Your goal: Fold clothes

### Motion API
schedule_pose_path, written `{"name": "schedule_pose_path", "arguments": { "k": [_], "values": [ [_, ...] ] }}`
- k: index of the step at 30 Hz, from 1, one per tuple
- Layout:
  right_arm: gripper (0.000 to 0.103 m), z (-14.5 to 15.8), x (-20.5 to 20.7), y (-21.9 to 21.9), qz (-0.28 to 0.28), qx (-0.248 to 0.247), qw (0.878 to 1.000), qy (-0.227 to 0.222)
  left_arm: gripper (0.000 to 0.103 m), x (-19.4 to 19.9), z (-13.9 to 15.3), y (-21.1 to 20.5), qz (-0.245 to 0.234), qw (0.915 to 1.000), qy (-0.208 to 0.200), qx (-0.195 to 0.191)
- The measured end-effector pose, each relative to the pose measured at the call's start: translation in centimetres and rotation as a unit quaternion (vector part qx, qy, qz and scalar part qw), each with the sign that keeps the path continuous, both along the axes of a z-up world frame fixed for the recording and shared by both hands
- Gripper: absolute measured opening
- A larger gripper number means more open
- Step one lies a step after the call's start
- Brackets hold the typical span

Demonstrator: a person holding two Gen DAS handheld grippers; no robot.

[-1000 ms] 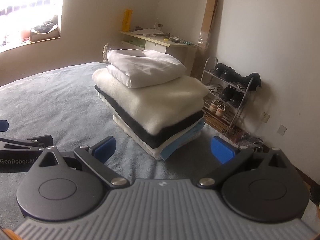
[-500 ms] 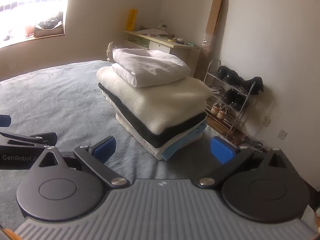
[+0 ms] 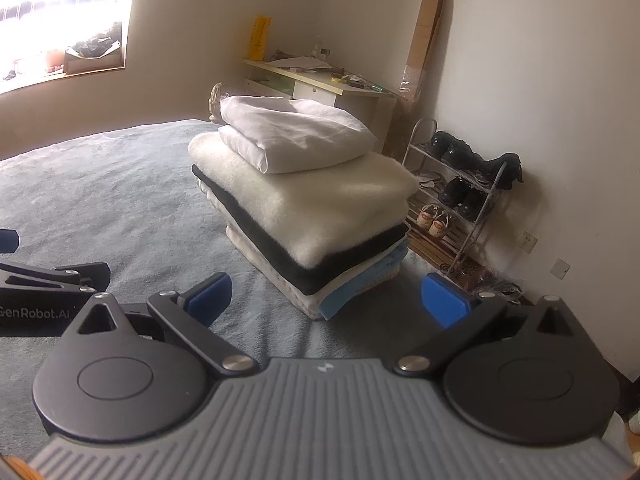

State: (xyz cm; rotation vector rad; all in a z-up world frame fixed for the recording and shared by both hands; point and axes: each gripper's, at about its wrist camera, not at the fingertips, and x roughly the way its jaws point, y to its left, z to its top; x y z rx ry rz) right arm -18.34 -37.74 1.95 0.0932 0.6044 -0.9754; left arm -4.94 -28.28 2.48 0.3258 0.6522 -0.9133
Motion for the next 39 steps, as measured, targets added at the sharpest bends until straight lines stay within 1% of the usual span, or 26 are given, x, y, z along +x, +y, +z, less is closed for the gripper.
{"name": "schedule_pose_path", "arguments": {
  "k": [39],
  "values": [
    [0.102, 0.10, -0.45, 0.23, -0.004, 0.003, 1.000, 0.000, 0.102, -0.34, -0.04, -0.32, 0.002, 1.0000, 0.003, 0.006]
  ]
}}
